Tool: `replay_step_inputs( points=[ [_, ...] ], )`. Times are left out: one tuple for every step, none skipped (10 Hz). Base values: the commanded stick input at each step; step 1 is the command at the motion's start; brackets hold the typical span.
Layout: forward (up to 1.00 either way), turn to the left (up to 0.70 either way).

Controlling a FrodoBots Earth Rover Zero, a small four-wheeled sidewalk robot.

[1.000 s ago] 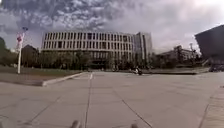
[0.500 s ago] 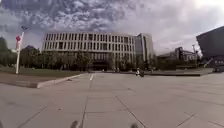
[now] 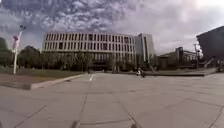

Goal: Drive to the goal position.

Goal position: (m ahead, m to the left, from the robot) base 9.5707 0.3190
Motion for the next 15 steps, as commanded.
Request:
replay_step_inputs(
  points=[
    [0.70,0.00],
    [0.70,0.00],
    [0.70,0.00],
    [0.70,0.00],
    [0.70,0.00],
    [0.70,0.00],
    [0.70,0.00],
    [0.70,0.00],
    [0.70,0.00],
    [0.70,0.00],
    [0.70,0.00],
    [0.70,0.00],
    [0.70,0.00],
    [0.70,0.00],
    [0.70,0.00]
  ],
)
